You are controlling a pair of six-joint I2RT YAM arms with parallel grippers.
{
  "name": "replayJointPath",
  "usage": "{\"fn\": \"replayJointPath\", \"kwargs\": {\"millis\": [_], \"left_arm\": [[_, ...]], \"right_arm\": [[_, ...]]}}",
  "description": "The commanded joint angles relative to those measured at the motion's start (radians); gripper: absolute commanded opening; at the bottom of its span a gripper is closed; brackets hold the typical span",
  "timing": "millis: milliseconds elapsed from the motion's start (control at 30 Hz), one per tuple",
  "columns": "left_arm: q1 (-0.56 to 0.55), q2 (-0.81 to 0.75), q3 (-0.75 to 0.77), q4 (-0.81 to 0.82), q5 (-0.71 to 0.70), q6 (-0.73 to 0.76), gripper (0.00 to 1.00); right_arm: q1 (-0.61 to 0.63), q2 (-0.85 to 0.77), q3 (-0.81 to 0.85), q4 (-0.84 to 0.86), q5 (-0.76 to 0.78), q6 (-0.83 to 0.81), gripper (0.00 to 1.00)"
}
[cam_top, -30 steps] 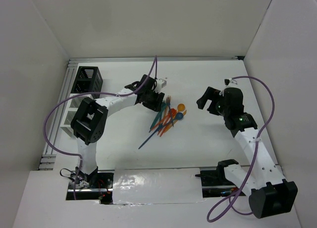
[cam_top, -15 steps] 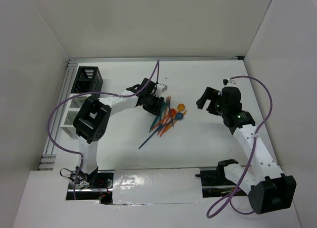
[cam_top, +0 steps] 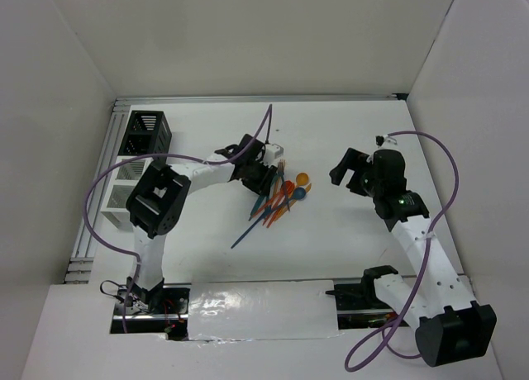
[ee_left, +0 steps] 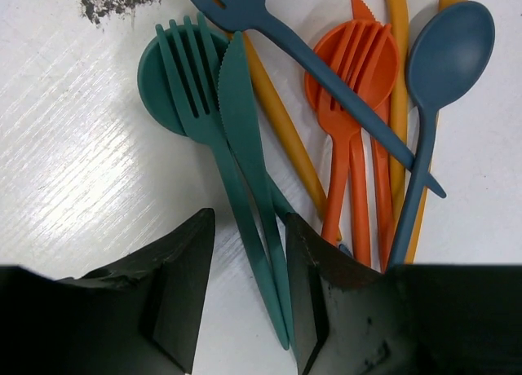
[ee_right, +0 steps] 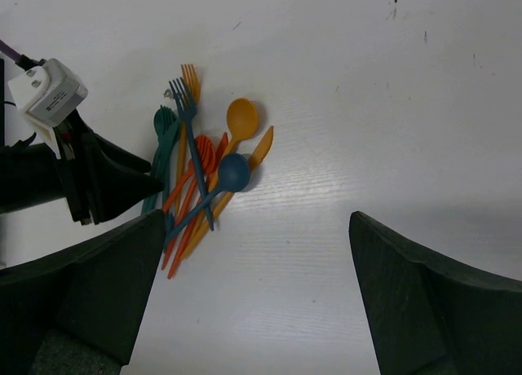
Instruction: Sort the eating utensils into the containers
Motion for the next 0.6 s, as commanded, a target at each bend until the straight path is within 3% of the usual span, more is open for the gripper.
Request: {"fn": "replayJointPath", "kwargs": {"millis": [0, 200, 300, 367, 467, 567], "left_arm": [[-0.011, 0.037, -0.007, 0.0, -0.019, 0.025, 0.52], [-0.028, 0.062, 0.007, -0.016, -0.067, 0.019, 0.37], [-0.028, 0.066, 0.001, -0.013, -0.07, 0.011, 0.25], [-0.028, 0.06, -0.011, -0.007, -0.079, 0.0, 0.12], [-0.029, 0.034, -0.02, 0.006, -0.072, -0.006, 0.03], [-0.028, -0.015, -0.027, 0.013, -0.05, -0.012, 0.0]], "right_arm": [[0.005, -0.022, -0.002, -0.01, 0.021, 0.014, 1.0], [0.004, -0.028, -0.002, -0.021, 0.04, 0.011, 1.0], [0.005, -0.034, -0.002, -0.03, 0.04, 0.005, 1.0], [0.004, -0.04, -0.011, -0.03, 0.04, 0.006, 1.0], [0.005, -0.037, -0.011, -0.03, 0.04, 0.003, 1.0], [0.005, -0.034, -0.011, -0.03, 0.04, 0.005, 1.0]]}}
